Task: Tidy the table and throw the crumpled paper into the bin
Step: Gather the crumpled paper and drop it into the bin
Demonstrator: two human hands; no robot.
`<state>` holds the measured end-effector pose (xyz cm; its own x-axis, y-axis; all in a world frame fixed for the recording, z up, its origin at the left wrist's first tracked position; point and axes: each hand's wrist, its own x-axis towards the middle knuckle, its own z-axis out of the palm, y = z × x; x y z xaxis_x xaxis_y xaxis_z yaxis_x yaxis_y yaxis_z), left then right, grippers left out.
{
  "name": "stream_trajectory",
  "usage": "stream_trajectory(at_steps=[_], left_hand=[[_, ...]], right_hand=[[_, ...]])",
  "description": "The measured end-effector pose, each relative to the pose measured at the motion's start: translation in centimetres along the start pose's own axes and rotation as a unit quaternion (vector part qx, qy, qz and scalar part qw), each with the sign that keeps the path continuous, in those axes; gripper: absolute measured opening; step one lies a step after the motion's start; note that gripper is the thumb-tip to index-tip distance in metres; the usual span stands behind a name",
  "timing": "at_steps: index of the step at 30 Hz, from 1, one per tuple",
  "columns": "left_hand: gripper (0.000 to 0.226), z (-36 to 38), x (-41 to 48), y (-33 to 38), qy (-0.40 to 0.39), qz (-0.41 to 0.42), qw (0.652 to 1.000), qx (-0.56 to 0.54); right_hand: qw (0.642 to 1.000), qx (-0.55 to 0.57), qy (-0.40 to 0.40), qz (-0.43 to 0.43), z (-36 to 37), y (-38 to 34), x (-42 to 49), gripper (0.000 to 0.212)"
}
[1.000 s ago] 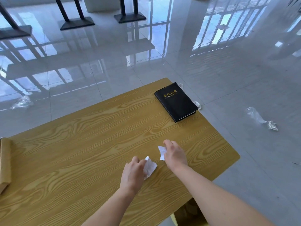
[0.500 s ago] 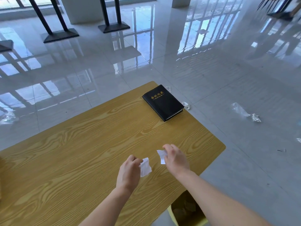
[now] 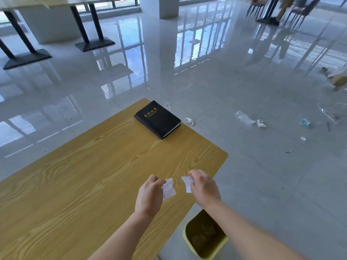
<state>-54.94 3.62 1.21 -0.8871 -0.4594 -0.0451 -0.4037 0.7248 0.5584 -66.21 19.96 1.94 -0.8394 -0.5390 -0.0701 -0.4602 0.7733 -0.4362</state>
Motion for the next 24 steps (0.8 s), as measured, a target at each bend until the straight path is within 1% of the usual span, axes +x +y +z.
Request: stream_trajectory(at_steps=[4,7,10,15,18,21,23,24], left_hand=[[0.025,1.5,-0.8,3.6,-0.003,0.009,1.0,0.013],[0.021,3.3,-1.7,6.2,-0.008,0.037,0.999,0.028],[0.021,5.2,-2.4,9.4,-0.007,0.046,0.999,0.021],[0.028,8.6,-4.5,12.9,-0.009,0.06,0.998,0.016],[0.027,10.9,-5.5,13.8,-0.019,0.056,0.998,0.022],[0.022,13.2,-6.5,14.2,-0.042,0.05,0.998,0.023],[0.024,14.8,-7.0,14.1,-0.06,0.053,0.997,0.022],[0.024,15.6,-7.2,13.9,-0.067,0.04,0.997,0.019]], right_hand=[[1.0,-0.002,0.021,0.008,-1.7,3.0,-1.1,0.033],[0.999,0.001,0.03,0.015,-3.0,5.9,-2.3,0.032],[0.999,0.001,0.034,0.029,-4.2,9.3,-3.5,0.029],[0.999,-0.01,0.014,0.042,-5.0,14.8,-5.4,0.026],[0.999,-0.008,0.0,0.046,-4.8,17.6,-6.1,0.027],[0.998,-0.005,-0.03,0.056,-4.0,19.7,-6.9,0.029],[0.997,0.001,-0.045,0.069,-3.3,21.0,-7.6,0.028],[0.996,0.002,-0.051,0.077,-2.8,21.6,-7.8,0.027]])
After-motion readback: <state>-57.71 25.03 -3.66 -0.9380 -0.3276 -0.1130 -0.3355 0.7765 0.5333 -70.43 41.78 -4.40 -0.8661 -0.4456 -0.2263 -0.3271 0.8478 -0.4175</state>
